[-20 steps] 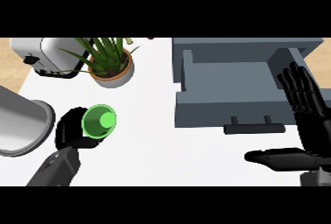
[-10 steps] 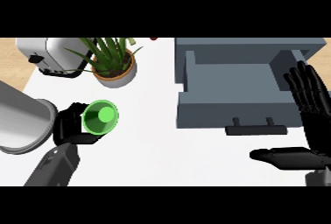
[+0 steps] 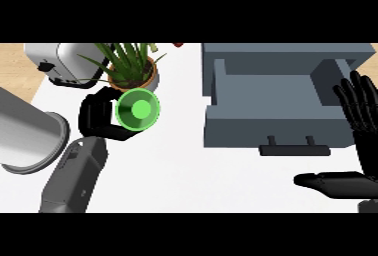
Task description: Pick up the cup, place it into the drawer and close the drawer
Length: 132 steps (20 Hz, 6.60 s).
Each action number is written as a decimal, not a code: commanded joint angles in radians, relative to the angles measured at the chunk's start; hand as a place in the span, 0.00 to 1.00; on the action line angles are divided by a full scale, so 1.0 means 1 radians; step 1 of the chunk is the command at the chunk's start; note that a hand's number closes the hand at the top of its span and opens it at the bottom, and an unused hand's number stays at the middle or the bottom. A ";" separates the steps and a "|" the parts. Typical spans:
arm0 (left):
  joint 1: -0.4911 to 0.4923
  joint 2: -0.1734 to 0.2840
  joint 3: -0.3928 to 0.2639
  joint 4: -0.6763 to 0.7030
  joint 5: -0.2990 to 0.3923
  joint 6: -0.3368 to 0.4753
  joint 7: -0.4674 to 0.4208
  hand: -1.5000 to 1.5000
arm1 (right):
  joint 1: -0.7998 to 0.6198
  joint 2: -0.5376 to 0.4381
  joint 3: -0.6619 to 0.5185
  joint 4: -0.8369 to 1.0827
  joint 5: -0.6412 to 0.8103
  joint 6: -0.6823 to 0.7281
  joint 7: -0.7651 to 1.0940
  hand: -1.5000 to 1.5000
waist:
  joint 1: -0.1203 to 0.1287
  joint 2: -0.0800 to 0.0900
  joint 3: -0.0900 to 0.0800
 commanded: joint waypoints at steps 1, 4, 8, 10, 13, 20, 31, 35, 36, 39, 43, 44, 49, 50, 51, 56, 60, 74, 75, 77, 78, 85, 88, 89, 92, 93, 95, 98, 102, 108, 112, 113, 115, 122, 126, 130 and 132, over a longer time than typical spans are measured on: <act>-0.026 -0.049 -0.047 -0.196 0.011 0.049 0.114 1.00 | 0.015 0.010 0.013 -0.021 0.034 -0.019 0.002 0.00 | 0.008 -0.003 0.000; -0.113 -0.059 -0.074 -0.250 0.006 0.102 0.233 1.00 | -0.049 -0.001 -0.021 0.001 -0.010 -0.025 0.052 0.00 | 0.002 0.001 0.000; -0.129 -0.110 -0.151 -0.387 0.005 0.191 0.364 1.00 | -0.026 -0.048 -0.066 0.009 -0.069 0.035 0.042 0.00 | -0.003 0.002 0.000; -0.173 -0.111 -0.168 -0.413 -0.006 0.227 0.416 1.00 | 0.006 0.008 -0.006 -0.005 -0.008 0.002 0.003 0.00 | -0.006 0.004 0.000; -0.274 -0.112 -0.241 -0.387 -0.015 0.337 0.491 1.00 | -0.004 0.010 -0.006 0.024 -0.005 0.004 -0.012 0.00 | -0.014 0.005 0.000; -0.477 -0.112 -0.318 -0.200 0.042 0.484 0.540 1.00 | -0.020 -0.016 -0.028 0.027 -0.015 0.024 -0.019 0.00 | -0.029 0.010 -0.001; -0.702 -0.113 -0.479 0.030 0.280 0.639 0.610 1.00 | -0.078 -0.011 -0.017 0.067 0.003 0.008 -0.010 0.00 | -0.053 0.013 0.000; -0.737 -0.113 -0.513 0.160 0.314 0.644 0.542 1.00 | -0.025 -0.015 -0.021 0.044 -0.020 0.047 -0.056 0.00 | -0.070 0.019 0.000; -0.671 -0.113 -0.548 0.141 0.315 0.596 0.515 1.00 | -0.058 -0.024 -0.045 0.102 -0.014 0.034 -0.062 0.00 | -0.050 0.016 0.000; -0.696 -0.113 -0.637 0.145 0.402 0.661 0.527 1.00 | -0.040 -0.033 -0.043 0.086 -0.050 0.072 -0.060 0.00 | -0.072 0.019 0.000; -0.661 -0.113 -0.733 0.173 0.411 0.703 0.524 1.00 | -0.101 -0.019 -0.033 0.090 -0.033 0.034 -0.025 0.00 | -0.075 0.020 0.000; -0.678 -0.113 -0.747 0.197 0.409 0.707 0.551 1.00 | -0.054 0.009 -0.005 0.043 -0.004 0.015 -0.031 0.00 | -0.083 0.020 0.000; -0.673 -0.113 -0.847 0.197 0.430 0.677 0.586 0.00 | -0.082 -0.022 -0.032 0.072 -0.035 0.044 -0.034 0.00 | -0.080 0.022 0.000; -0.723 -0.113 -0.834 0.241 0.416 0.674 0.601 0.00 | -0.035 -0.035 -0.042 0.105 -0.036 0.080 -0.090 0.00 | -0.081 0.024 0.001; -0.663 -0.113 -0.893 0.196 0.429 0.725 0.599 0.00 | -0.069 -0.039 -0.055 0.098 -0.054 0.070 -0.065 0.00 | -0.085 0.023 0.001; -0.684 -0.113 -0.966 0.229 0.413 0.768 0.645 0.00 | -0.029 -0.045 -0.064 0.114 -0.046 0.087 -0.109 0.00 | -0.092 0.024 0.001; -0.682 -0.113 -0.933 0.214 0.458 0.787 0.563 0.00 | -0.062 -0.047 -0.063 0.028 -0.116 0.094 -0.012 0.00 | -0.085 0.022 -0.001; -0.694 -0.105 -0.804 0.121 0.524 0.774 0.498 0.00 | 0.032 -0.153 0.004 -0.095 -0.133 0.277 0.031 1.00 | -0.016 0.005 -0.001; -0.679 -0.094 -0.805 0.086 0.517 0.785 0.513 0.00 | 0.072 -0.168 -0.016 -0.095 -0.119 0.291 0.015 1.00 | -0.012 0.002 -0.001; -0.696 -0.038 -0.767 0.055 0.529 0.761 0.545 0.00 | 0.050 -0.176 -0.011 -0.045 -0.062 0.295 -0.019 1.00 | -0.004 0.004 -0.001; -0.626 -0.019 -0.770 0.031 0.523 0.746 0.500 0.00 | 0.059 -0.154 0.032 -0.117 -0.018 0.258 0.033 1.00 | -0.001 0.002 -0.002; -0.514 0.112 -0.757 -0.202 0.512 0.743 0.641 0.00 | 0.043 -0.146 0.072 -0.068 0.195 0.193 0.005 1.00 | 0.019 -0.001 -0.001; -0.451 0.201 -0.732 -0.318 0.516 0.741 0.683 0.00 | 0.081 -0.099 0.150 -0.070 0.306 0.143 -0.019 1.00 | 0.023 -0.003 -0.001; -0.418 0.205 -0.720 -0.333 0.517 0.736 0.657 0.00 | -0.004 -0.098 0.150 0.024 0.338 0.119 -0.034 1.00 | 0.030 0.001 -0.001; -0.316 0.222 -0.713 -0.428 0.515 0.732 0.654 0.00 | -0.045 -0.081 0.231 0.046 0.448 0.088 0.002 1.00 | 0.028 0.002 -0.001; -0.264 0.248 -0.723 -0.486 0.511 0.742 0.672 0.00 | -0.044 -0.123 0.195 0.066 0.441 0.110 -0.036 1.00 | 0.032 0.000 -0.001; -0.279 0.280 -0.705 -0.497 0.517 0.718 0.694 0.00 | -0.072 -0.082 0.311 0.129 0.601 0.037 -0.039 1.00 | 0.037 0.002 -0.001; -0.222 0.326 -0.662 -0.529 0.547 0.674 0.685 0.00 | -0.113 -0.152 0.327 0.252 0.696 0.040 -0.086 1.00 | 0.045 0.007 -0.001; -0.085 0.366 -0.666 -0.621 0.538 0.644 0.652 0.00 | -0.175 -0.110 0.409 0.408 0.868 -0.074 -0.095 1.00 | 0.052 0.007 -0.001; 0.025 0.441 -0.592 -0.716 0.543 0.613 0.661 0.00 | -0.323 -0.085 0.387 0.779 0.950 -0.208 -0.239 1.00 | 0.032 0.009 0.000; 0.123 0.452 -0.580 -0.774 0.534 0.575 0.631 0.00 | -0.506 -0.037 0.312 1.049 0.945 -0.264 -0.274 1.00 | 0.041 0.013 0.000; 0.092 0.471 -0.551 -0.773 0.563 0.547 0.678 0.00 | -0.539 -0.024 0.304 1.126 0.954 -0.298 -0.298 1.00 | 0.039 0.014 0.000; 0.157 0.438 -0.550 -0.730 0.535 0.535 0.588 0.00 | -0.564 -0.016 0.284 1.234 0.949 -0.343 -0.356 1.00 | 0.042 0.020 0.000; 0.167 0.468 -0.502 -0.719 0.556 0.440 0.589 0.00 | -0.809 -0.078 0.168 1.525 0.909 -0.295 -0.405 1.00 | 0.063 0.031 0.001; 0.197 0.461 -0.511 -0.722 0.554 0.403 0.576 0.00 | -0.868 -0.112 0.138 1.610 0.896 -0.274 -0.426 1.00 | 0.080 0.038 0.001; 0.139 0.438 -0.527 -0.724 0.551 0.427 0.620 0.00 | -0.888 -0.143 0.106 1.636 0.868 -0.250 -0.452 1.00 | 0.087 0.051 0.004; 0.159 0.451 -0.513 -0.725 0.558 0.397 0.598 0.00 | -0.910 -0.157 0.099 1.647 0.863 -0.226 -0.443 1.00 | 0.099 0.050 0.003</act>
